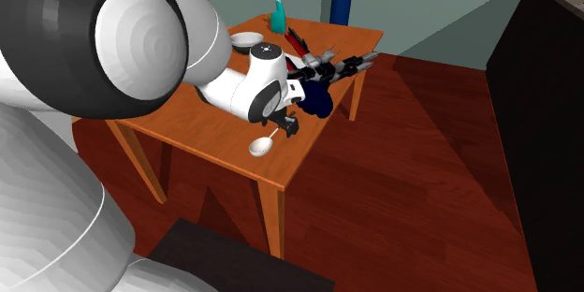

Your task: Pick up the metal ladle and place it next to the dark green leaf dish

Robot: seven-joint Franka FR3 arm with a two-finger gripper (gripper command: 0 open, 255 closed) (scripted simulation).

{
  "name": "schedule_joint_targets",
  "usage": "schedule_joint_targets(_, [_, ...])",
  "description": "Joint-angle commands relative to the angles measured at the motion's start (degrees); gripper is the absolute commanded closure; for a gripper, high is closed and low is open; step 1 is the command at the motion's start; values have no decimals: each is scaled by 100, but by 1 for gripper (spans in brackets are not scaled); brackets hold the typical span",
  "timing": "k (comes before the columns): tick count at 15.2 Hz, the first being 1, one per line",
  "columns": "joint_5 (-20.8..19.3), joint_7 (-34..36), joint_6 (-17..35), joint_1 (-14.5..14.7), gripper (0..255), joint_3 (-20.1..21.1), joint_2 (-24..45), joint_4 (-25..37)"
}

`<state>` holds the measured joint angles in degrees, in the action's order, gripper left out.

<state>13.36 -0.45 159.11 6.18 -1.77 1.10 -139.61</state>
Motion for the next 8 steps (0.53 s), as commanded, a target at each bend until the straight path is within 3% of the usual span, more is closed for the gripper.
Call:
schedule_joint_targets(1, [20,-21,28,-1,0,0,39,12])
schedule_joint_targets(6, [20,-21,27,-1,0,0,38,12])
schedule_joint_targets(7, [20,-21,27,-1,255,0,38,12])
schedule_joint_targets(8, [20,-21,27,-1,255,0,38,12])
